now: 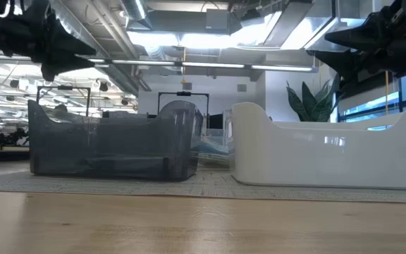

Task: Pick and place Granola Bars by type
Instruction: Return to Home Position

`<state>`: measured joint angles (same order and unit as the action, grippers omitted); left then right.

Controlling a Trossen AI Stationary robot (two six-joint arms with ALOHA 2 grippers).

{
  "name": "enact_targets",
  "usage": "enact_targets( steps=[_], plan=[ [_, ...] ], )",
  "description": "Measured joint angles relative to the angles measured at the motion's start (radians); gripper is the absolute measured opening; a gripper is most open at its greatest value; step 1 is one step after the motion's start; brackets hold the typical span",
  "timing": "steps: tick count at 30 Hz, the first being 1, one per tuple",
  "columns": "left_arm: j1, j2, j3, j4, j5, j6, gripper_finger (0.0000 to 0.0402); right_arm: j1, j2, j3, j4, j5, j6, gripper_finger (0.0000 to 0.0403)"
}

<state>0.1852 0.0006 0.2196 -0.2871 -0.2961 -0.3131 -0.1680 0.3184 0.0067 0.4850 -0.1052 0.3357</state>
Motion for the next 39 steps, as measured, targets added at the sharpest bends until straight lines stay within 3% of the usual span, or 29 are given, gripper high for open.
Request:
enact_targets(
  steps=[10,18,28,36,39],
  plan=[
    [0.000,0.000,-0.066,0.023,-0.028,-0.028,0.0193,0.000,-0.010,0.000,0.008,0.000,-0.079,0.0198],
    [0.000,0.000,-0.066,0.014,-0.073,-0.009,0.0192,-0.008,-0.102,0.001,-0.074,0.014,-0.073,0.0198],
    [0.000,0.000,-0.066,-0.002,-0.080,-0.003,0.0192,-0.019,-0.318,0.001,-0.279,0.109,-0.059,0.0198],
    [0.000,0.000,-0.066,0.014,-0.094,0.003,0.0193,-0.020,-0.317,0.001,-0.316,0.189,-0.052,0.0197],
    [0.000,-0.001,-0.103,0.105,-0.095,0.018,0.0192,-0.020,-0.317,0.001,-0.323,0.209,-0.051,0.0197]
  ],
)
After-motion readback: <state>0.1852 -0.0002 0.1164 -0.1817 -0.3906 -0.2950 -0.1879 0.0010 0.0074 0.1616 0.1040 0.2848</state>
